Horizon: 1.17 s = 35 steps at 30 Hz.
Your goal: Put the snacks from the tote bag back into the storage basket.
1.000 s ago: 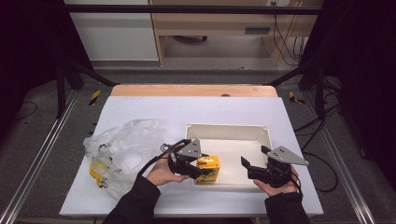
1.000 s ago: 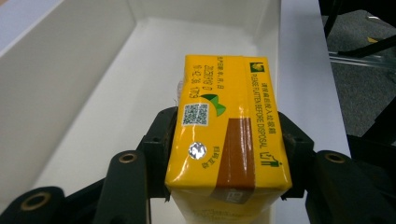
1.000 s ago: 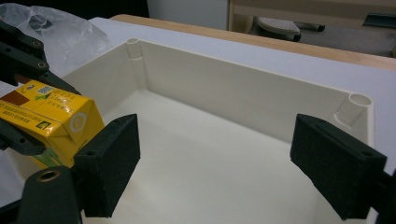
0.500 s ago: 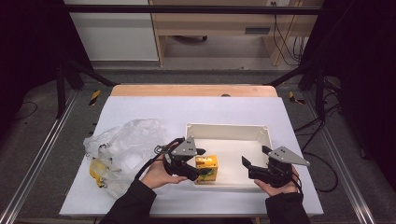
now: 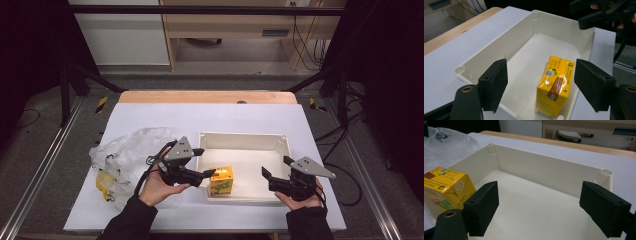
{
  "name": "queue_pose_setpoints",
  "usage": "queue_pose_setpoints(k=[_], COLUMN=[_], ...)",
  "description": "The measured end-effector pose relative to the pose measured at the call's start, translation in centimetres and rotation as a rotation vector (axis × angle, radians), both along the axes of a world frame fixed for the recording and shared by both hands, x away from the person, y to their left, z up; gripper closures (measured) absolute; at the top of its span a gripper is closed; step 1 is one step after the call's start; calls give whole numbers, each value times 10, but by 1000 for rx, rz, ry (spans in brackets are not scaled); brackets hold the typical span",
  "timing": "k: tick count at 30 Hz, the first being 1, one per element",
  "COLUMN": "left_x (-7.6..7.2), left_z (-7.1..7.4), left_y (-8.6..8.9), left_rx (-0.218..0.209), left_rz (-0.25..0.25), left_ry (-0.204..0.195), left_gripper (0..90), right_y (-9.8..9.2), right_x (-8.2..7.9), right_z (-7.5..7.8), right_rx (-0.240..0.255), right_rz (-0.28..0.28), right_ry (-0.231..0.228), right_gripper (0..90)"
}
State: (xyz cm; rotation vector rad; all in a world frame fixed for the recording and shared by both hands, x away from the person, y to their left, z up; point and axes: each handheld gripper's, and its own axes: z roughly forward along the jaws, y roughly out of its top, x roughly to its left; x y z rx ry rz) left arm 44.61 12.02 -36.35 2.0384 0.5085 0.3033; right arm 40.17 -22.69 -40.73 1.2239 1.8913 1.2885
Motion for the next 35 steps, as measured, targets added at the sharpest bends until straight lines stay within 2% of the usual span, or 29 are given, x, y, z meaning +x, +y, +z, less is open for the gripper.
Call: queue_pose_setpoints(k=[4, 9, 18, 25, 27, 31, 35], left_x=[-2, -4, -12, -22, -26, -29, -28], left_z=[0, -4, -15, -25, -28, -34, -39], left_y=[14, 35, 83, 112, 121, 133, 142], left_rx=[-12, -14, -56, -68, -75, -62, -49], left_rz=[46, 105, 263, 327, 350, 385, 418], left_ry=[-11, -7, -26, -18, -28, -40, -35], left_gripper=[241, 238, 221, 222, 222, 224, 224], right_y=[-1, -4, -6, -7, -7, -7, -8], right_x=[0, 0, 0, 0, 0, 0, 0], right_z=[0, 0, -1, -2, -2, -4, -3], right_rx=[0, 4, 1, -5, -9, -10, -8], right_rz=[-6, -12, -21, -25, -28, -26, -28], right_ry=[-1, 0, 3, 6, 7, 11, 9], right_gripper=[159, 157, 155, 155, 154, 153, 153])
